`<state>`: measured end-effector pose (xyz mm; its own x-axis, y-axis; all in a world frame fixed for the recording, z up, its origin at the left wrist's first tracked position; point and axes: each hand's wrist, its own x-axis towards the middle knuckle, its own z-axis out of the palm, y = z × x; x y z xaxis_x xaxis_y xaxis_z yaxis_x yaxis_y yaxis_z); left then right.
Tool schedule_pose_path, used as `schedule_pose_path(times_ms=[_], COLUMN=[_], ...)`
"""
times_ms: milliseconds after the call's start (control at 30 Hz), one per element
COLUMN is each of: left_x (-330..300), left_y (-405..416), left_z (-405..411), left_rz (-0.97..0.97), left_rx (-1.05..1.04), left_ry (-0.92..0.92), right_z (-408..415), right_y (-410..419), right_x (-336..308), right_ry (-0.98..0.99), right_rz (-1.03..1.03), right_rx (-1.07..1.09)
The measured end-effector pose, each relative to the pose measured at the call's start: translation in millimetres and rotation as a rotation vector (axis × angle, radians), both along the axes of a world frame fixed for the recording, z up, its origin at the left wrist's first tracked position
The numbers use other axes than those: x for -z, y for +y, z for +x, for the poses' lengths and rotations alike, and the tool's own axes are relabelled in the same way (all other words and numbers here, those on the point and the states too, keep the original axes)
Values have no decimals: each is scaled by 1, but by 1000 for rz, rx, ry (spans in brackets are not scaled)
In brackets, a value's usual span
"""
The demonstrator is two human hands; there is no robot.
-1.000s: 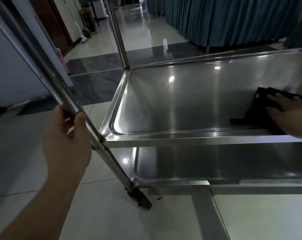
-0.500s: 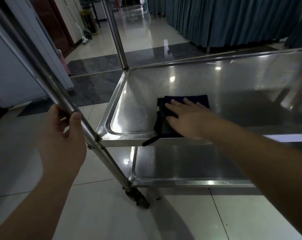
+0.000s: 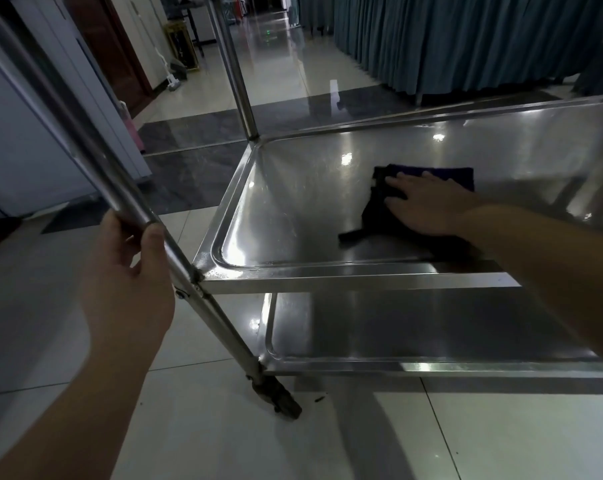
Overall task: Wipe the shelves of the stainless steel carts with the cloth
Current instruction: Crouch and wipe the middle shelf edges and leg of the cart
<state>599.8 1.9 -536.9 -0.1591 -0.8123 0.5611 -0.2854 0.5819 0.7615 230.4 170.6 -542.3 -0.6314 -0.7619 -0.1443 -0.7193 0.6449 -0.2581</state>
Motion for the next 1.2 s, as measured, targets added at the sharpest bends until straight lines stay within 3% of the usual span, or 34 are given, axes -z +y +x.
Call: schedule_pose_path(times_ms=[200, 533, 700, 900, 1200], left_x=[-4, -2, 15, 21, 24], left_y=[3, 18, 47, 67, 98], left_z=[0, 9, 14, -10, -74], left_rz=[1, 46, -150, -283, -275], left_rx=[-19, 26, -27, 182, 346], left_ry=[-69, -202, -191, -339, -430], right_z=[83, 97, 96, 92, 91], right_y=[39, 44, 43, 44, 48], right_x=[-3, -11, -9, -10, -11], right_ry=[-37, 9, 11, -2, -5], right_rz=[-18, -37, -33, -15, -13], right_rx=[-272, -243, -243, -247, -253])
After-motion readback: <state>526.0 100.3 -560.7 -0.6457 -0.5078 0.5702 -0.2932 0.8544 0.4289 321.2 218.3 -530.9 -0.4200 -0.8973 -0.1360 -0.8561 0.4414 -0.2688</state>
